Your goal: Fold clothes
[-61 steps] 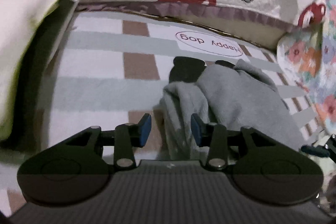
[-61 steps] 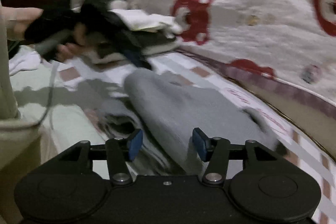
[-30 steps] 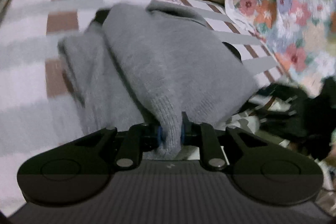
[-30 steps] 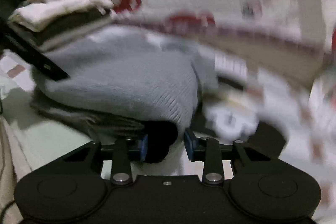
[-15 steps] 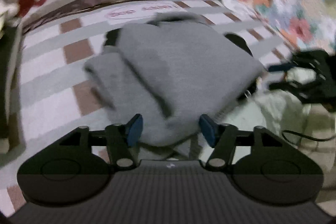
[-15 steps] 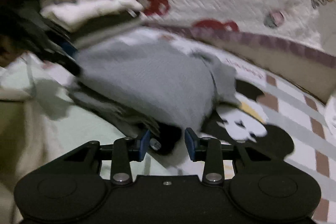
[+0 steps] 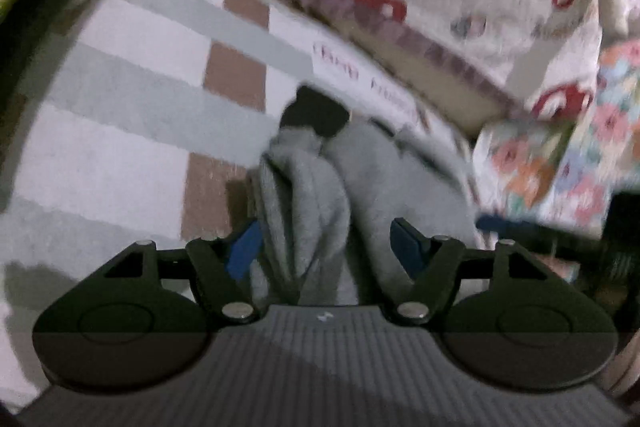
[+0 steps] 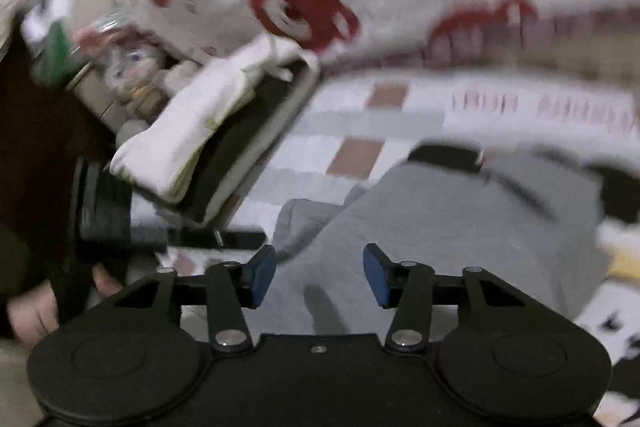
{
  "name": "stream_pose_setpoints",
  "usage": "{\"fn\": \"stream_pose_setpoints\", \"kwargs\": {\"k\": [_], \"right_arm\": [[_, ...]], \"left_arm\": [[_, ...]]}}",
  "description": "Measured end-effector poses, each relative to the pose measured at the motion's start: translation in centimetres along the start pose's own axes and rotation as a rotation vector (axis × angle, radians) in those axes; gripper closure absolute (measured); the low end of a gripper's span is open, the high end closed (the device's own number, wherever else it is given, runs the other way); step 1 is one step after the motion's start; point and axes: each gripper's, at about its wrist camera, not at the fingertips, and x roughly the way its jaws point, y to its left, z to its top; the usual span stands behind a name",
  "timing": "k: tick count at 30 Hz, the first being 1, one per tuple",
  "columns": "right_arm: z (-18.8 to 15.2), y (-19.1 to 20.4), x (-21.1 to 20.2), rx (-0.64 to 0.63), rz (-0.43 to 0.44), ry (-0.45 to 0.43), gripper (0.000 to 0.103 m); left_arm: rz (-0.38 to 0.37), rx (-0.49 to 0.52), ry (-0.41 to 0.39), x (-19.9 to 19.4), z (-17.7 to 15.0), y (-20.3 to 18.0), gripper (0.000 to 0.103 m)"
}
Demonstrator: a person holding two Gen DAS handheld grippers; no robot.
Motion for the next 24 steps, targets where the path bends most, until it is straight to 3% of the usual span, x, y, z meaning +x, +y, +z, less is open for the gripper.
{"fn": "stream_pose_setpoints", "kwargs": {"k": [2,3,4,7,11,13,16,17,20,24], "right_arm": [[2.0,-0.4,2.3,0.073,-0.004,0.096,0.042],[2.5,-0.3,3.5,0.075,-0.029,0.135,0.040],[2.8,-0.1,4.6,0.059,-0.065,0.168,0.040],[2.1,0.4,6.9,0.027,-0.157,0.191,0.040],[-0.4,1.7,7.9,-0.068,-0.172,0.195,0.032],[-1.4,2.4,7.9,-0.132,-0.169,0.186,0.026],[-2.2,3.1,8.0,-0.271,-0.172,0.173,0.026],[-2.4,3.2,8.0,-0.324,-0.171,0.168,0.037],[-2.6,3.1,6.8,-0.338,-0.114,0.111,0.089],[-2.8,2.2,4.3,-0.243,-0.017,0.022,0.091]], "left_arm": [[0.026,0.007,-0.005,1.1,0.2,0.3,0.040],[0.036,0.016,-0.019,1.5,0.4,0.5,0.063],[0.043,0.027,-0.031,1.9,0.5,0.6,0.070],[0.063,0.039,0.002,3.4,1.0,0.9,0.070],[0.027,0.031,0.007,3.8,1.3,1.3,0.069],[0.023,0.076,0.008,3.8,1.3,1.0,0.078],[0.024,0.191,-0.003,3.4,1.4,-0.2,0.085],[0.025,0.220,-0.001,3.3,1.6,-0.7,0.085],[0.021,0.293,0.014,3.2,2.5,-2.4,0.087],[0.044,0.460,0.003,2.7,3.5,-5.0,0.087]]}}
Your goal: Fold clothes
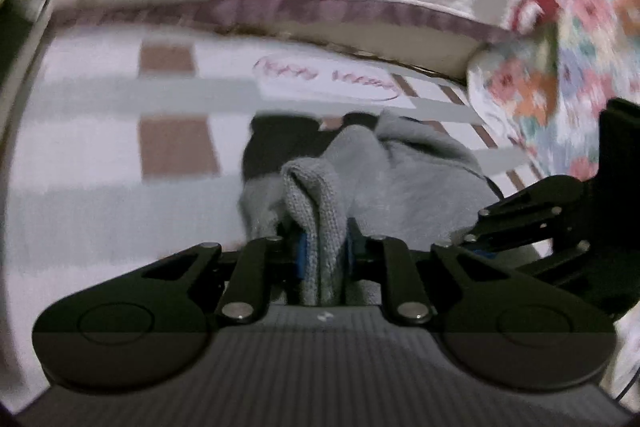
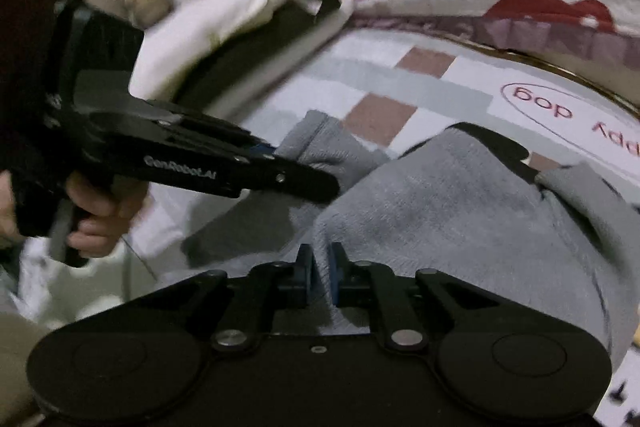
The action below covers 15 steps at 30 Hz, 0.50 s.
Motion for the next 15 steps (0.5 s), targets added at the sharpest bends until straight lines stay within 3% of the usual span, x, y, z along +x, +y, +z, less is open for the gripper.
{"fn": "stream_pose_setpoints", "kwargs": {"k": [4,6,9,13,15], "right_arm": [[-1.4,-0.6,-1.2,0.085,0.056,-0.051,0.091],[-2.3,-0.7,-0.8,0.121,0.074,-0.051,0.091],[-3.2,0.1,-0.4,0.099,0.093,-0.037,0.092],[-3.9,1.1,-0.4,0.080,0.135,-0.009,0.093],[-4.5,1.7,-0.2,0.075,0.153,0.004,0.093]], "left_arm": [[0.019,0.106,-0.012,-0.4,0.9,-1.5,0.087],[0.036,0.095,0.008,0.9,0.7,-1.2,0.087],[0.050,0.032,0.044,3.1,0.3,0.6,0.086],[0.008,-0.145,0.042,3.7,0.4,3.7,0.085],[0.017,-0.145,0.037,3.5,0.5,3.6,0.085]]}}
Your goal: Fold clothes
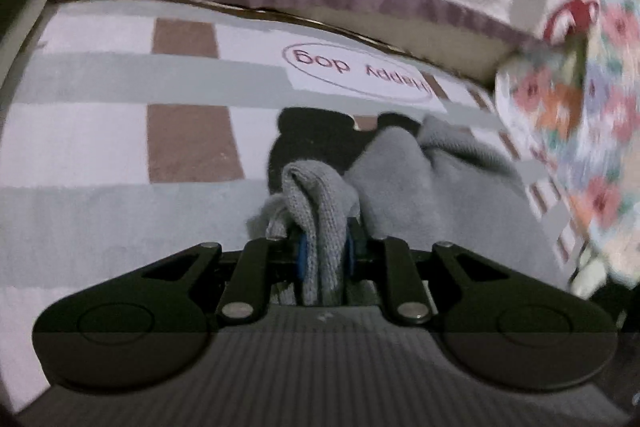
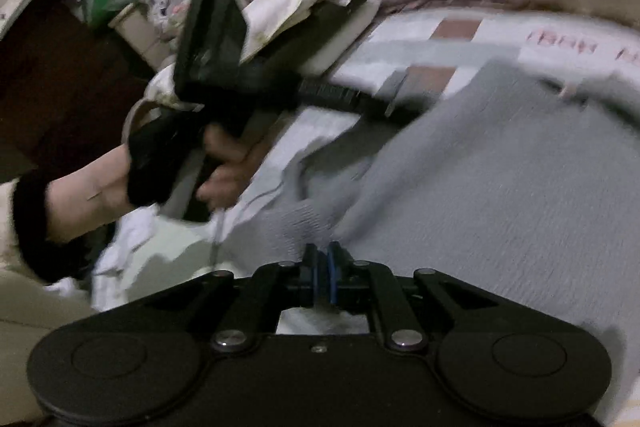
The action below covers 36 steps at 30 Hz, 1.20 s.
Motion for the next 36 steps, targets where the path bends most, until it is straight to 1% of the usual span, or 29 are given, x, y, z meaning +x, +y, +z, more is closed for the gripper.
{"fn": "stream_pose_setpoints", "kwargs": {"k": [2,3,4,6,8,9,10,11,12,14,16,17,18,19,20,21,22,23,26,29,31,32,33,34,35,36], "right_arm": [[-0.3,0.7,0.1,-0.039,-0.019,-0.001,0.093],[-0.4,0.7,0.1,-0.039,-0.021,-0.002,0.093],[-0.4,0.5,0.0,-0.021,-0.012,0.000,0.093],[-0.6,0.2,-0.1,0.005,-0.001,0.000,0.093],[-1.2,0.3,-0.2,-0.005,-0.015,-0.013,0.095],[-1.4,0.4,-0.2,-0.010,-0.022,-0.019,0.098],[-1.7,0.5,-0.2,-0.016,-0.030,-0.025,0.098],[-2.1,0.7,-0.2,-0.026,-0.037,-0.032,0.098],[-2.5,1.1,-0.2,-0.038,-0.040,-0.033,0.098],[-2.7,1.2,-0.7,-0.029,-0.027,-0.030,0.098],[-2.7,1.1,-1.6,-0.007,-0.014,-0.036,0.097],[-2.5,1.2,-2.6,-0.001,-0.016,-0.062,0.096],[-2.3,1.2,-3.7,0.001,-0.020,-0.094,0.093],[-2.1,1.5,-5.1,-0.012,-0.044,-0.150,0.090],[-2.1,1.8,-6.5,-0.031,-0.074,-0.210,0.075],[-2.2,1.8,-7.8,-0.046,-0.111,-0.256,0.057],[-2.3,1.6,-9.1,-0.060,-0.153,-0.298,0.053],[-2.4,1.2,-9.9,-0.068,-0.207,-0.323,0.053],[-3.4,-0.5,-10.2,-0.052,-0.304,-0.304,0.053],[-4.5,-2.4,-10.2,-0.032,-0.390,-0.276,0.053],[-5.2,-3.2,-9.8,0.006,-0.368,-0.275,0.053],[-5.5,-3.4,-9.6,0.017,-0.350,-0.283,0.050],[-5.7,-3.6,-9.3,0.023,-0.333,-0.294,0.048],[-5.8,-3.6,-9.1,0.018,-0.323,-0.300,0.046],[-5.8,-3.4,-8.7,0.005,-0.323,-0.301,0.045],[-5.7,-3.3,-8.6,-0.010,-0.324,-0.298,0.045]], "left_arm": [[0.045,0.079,0.007,0.0,-0.1,-1.2,0.085],[0.073,0.103,0.016,-0.1,-0.1,-1.7,0.082],[0.102,0.123,0.027,-0.2,0.0,-2.2,0.080],[0.134,0.162,0.027,-0.9,0.0,-3.2,0.077],[0.178,0.275,-0.001,-1.6,-0.5,-5.0,0.073],[0.225,0.329,-0.034,-2.1,-1.0,-6.0,0.053],[0.282,0.362,-0.082,-2.8,-1.4,-6.6,0.031],[0.340,0.391,-0.131,-3.4,-1.8,-7.2,0.028],[0.350,0.396,-0.150,-3.9,-1.9,-7.4,0.028],[0.329,0.349,-0.153,-4.6,-1.5,-6.9,0.030],[0.266,0.282,-0.148,-5.3,-1.0,-6.3,0.034],[0.212,0.251,-0.148,-5.7,-0.8,-6.1,0.036],[0.143,0.218,-0.144,-6.1,-0.6,-5.9,0.043],[0.061,0.180,-0.114,-6.2,-0.3,-5.7,0.043],[0.004,0.149,-0.078,-5.9,-0.2,-5.8,0.043],[-0.048,0.120,-0.041,-5.5,-0.1,-5.8,0.042],[-0.040,0.105,-0.013,-4.9,0.0,-6.1,0.041],[-0.020,0.093,0.013,-4.2,0.0,-6.3,0.040],[0.034,0.086,0.069,-2.0,0.4,-6.7,0.038],[0.055,0.045,0.101,0.9,1.3,-6.5,0.034],[0.058,0.019,0.113,2.4,1.7,-6.4,0.025],[0.052,0.008,0.111,2.9,1.8,-6.4,0.025],[0.047,-0.004,0.109,3.3,1.9,-6.4,0.028],[0.056,0.027,0.113,3.8,2.1,-6.8,0.058],[0.068,0.066,0.118,4.2,2.3,-7.3,0.084],[0.079,0.124,0.117,4.3,2.4,-8.0,0.088]]}}
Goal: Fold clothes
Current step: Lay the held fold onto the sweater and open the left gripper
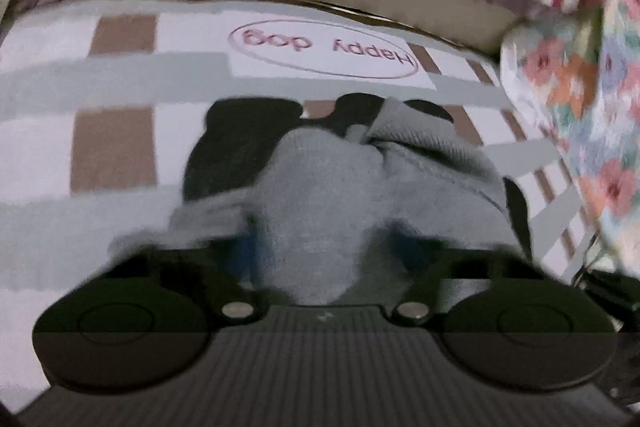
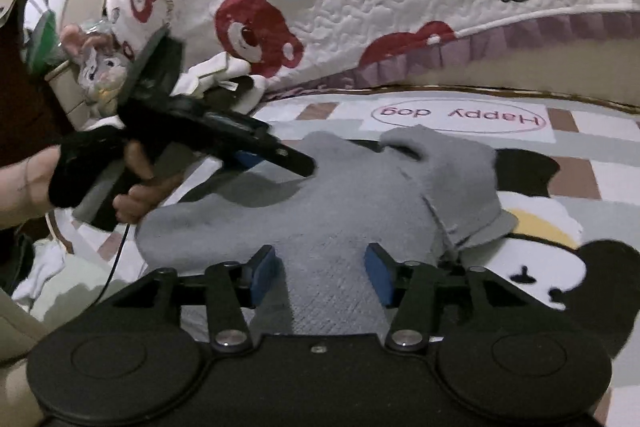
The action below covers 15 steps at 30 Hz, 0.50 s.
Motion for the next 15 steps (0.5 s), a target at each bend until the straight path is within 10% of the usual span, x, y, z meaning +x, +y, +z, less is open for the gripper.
{"fn": "stream_pose_setpoints", "kwargs": {"k": [5,9,15], "right_arm": [[0.0,0.5,-0.3,-0.070,-0.001,0.014,0.045],[-0.3,1.5,-0.7,-0.124,0.018,0.020,0.045],[-0.2,3.7,1.5,-0.251,0.013,0.085,0.040]], "left_arm": [[0.091,0.227,-0.153,-5.2,-0.9,-4.5,0.091],[0.043,0.110,-0.237,-11.0,-3.5,-3.6,0.091],[0.190,0.036,-0.133,-7.8,-7.5,0.4,0.091]]}}
